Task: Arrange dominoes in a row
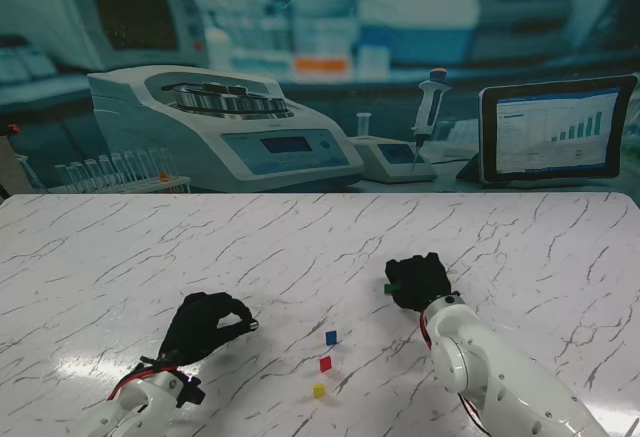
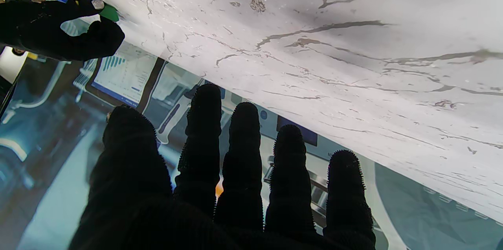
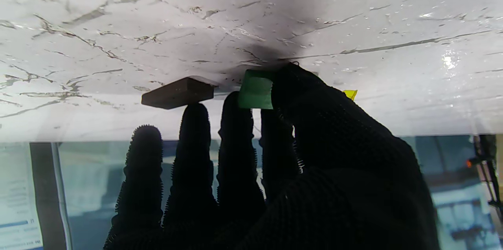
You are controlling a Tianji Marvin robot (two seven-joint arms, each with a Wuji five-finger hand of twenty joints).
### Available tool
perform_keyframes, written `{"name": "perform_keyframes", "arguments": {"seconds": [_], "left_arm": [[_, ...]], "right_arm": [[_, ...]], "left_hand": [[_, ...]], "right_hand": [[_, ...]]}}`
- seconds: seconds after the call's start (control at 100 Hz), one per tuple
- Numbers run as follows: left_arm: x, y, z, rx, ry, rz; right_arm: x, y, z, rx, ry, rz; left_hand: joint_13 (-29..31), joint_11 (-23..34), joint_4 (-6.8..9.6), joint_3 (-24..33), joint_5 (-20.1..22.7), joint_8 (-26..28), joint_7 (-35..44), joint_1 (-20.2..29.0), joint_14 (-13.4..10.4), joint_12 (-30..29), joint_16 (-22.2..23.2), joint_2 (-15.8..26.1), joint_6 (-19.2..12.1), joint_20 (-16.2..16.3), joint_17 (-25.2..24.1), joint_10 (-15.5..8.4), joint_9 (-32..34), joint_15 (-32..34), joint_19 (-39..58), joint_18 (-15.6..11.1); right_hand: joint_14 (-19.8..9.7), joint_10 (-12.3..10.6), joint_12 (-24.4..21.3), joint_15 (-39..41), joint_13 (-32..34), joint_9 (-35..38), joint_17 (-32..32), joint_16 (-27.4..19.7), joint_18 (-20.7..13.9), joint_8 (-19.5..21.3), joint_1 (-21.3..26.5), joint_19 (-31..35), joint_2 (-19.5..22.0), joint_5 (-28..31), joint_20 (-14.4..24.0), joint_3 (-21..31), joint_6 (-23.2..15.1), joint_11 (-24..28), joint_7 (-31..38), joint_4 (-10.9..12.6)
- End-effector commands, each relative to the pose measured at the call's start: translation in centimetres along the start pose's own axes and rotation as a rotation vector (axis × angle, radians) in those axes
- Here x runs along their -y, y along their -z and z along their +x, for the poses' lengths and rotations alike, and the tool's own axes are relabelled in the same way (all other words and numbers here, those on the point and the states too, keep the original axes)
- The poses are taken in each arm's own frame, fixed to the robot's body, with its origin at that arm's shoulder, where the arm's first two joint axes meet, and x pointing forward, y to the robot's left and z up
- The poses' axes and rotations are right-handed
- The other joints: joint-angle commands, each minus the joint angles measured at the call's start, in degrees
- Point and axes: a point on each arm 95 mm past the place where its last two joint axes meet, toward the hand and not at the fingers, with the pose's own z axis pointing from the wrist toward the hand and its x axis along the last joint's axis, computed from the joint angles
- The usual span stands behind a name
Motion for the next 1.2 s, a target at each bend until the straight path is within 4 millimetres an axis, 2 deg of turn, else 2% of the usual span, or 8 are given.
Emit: {"name": "perform_keyframes", "arguments": {"seconds": [0.0, 0.27, 0.51, 0.61, 0.82, 1.19], "left_arm": [[-0.41, 0.19, 0.4, -0.015, 0.015, -0.013], [-0.41, 0.2, 0.49, -0.014, 0.011, -0.014], [-0.4, 0.21, 0.52, -0.015, 0.012, -0.016], [-0.4, 0.2, 0.53, -0.015, 0.012, -0.017], [-0.39, 0.17, 0.53, -0.015, 0.013, -0.019], [-0.36, 0.19, 0.49, -0.014, 0.014, -0.017]], "right_arm": [[1.31, 0.61, 0.38, -0.01, -0.003, 0.027], [1.16, 0.89, 0.51, -0.021, -0.011, 0.013], [0.97, 0.97, 0.53, -0.022, -0.009, 0.005], [0.9, 0.93, 0.53, -0.022, -0.013, 0.005], [0.71, 0.89, 0.52, -0.021, -0.024, 0.012], [0.33, 0.74, 0.81, -0.026, -0.034, 0.032]], "left_hand": [[1.62, 0.86, 0.16, -0.26, 0.62, 0.16, 0.65, 2.5, -2.01, 0.43, 0.41, 0.64, -2.37, 0.63, -0.23, -1.79, 1.06, 0.76, 0.83, 0.75], [1.64, 0.92, -0.56, -0.6, 0.46, -0.07, 1.0, 4.43, -2.0, 0.44, 0.41, 0.18, -2.8, 0.67, -0.17, -1.91, 1.11, 0.8, 0.9, 0.81], [1.56, 0.93, -0.53, -0.86, 0.4, -0.24, 1.19, 4.08, -2.06, 0.42, 0.39, 0.26, -2.67, 0.64, -0.18, -1.91, 1.01, 0.78, 0.84, 0.74], [1.56, 0.96, -0.42, -0.82, 0.4, -0.27, 1.24, 3.87, -1.99, 0.43, 0.39, 0.28, -2.56, 0.61, -0.24, -1.74, 1.0, 0.78, 0.79, 0.75], [1.51, 0.95, -0.28, -0.75, 0.34, -0.3, 1.27, 3.43, -1.98, 0.44, 0.37, 0.35, -2.49, 0.58, -0.25, -1.83, 0.91, 0.73, 0.71, 0.72], [1.6, 0.96, -0.12, -0.61, 0.41, -0.25, 1.29, 2.97, -2.12, 0.45, 0.4, 0.27, -2.51, 0.6, -0.23, -1.95, 0.96, 0.75, 0.77, 0.73]], "right_hand": [[0.97, -1.18, 1.6, 1.83, 1.08, 1.53, -0.01, 1.37, 3.04, 3.21, 4.55, 1.42, -0.89, 1.03, -0.25, 1.07, -5.06, 2.59, 8.52, -1.22], [1.25, -1.1, 3.16, 4.01, 1.86, 1.91, 0.42, 3.57, 3.51, 4.86, 4.49, 1.73, -1.19, 1.41, -0.16, 1.31, -5.17, 5.56, 10.59, -1.26], [1.25, -1.06, 1.62, 3.43, 1.66, 1.54, 0.43, 3.83, 3.57, 3.49, 4.18, 1.69, -1.44, 0.97, -0.17, 1.19, -5.21, 4.25, 9.41, -1.13], [1.58, -0.36, -0.55, 2.27, 1.53, 1.39, 0.24, 3.47, 3.69, 1.01, 3.93, 1.51, -1.13, 0.54, -0.19, 1.21, -4.81, 1.71, 7.24, -0.78], [2.3, 1.52, -5.21, 0.35, 1.48, 2.14, -0.09, 2.55, 4.07, -6.85, 3.4, 0.99, -0.44, -0.05, -0.19, 1.03, -2.56, -4.61, 1.59, -0.2], [3.05, 2.75, -9.81, -1.68, 1.46, 3.22, -0.71, 1.48, 4.87, -18.99, 1.46, -0.41, 0.28, 2.02, 0.09, 2.03, -0.45, -8.85, -2.54, 1.3]]}}
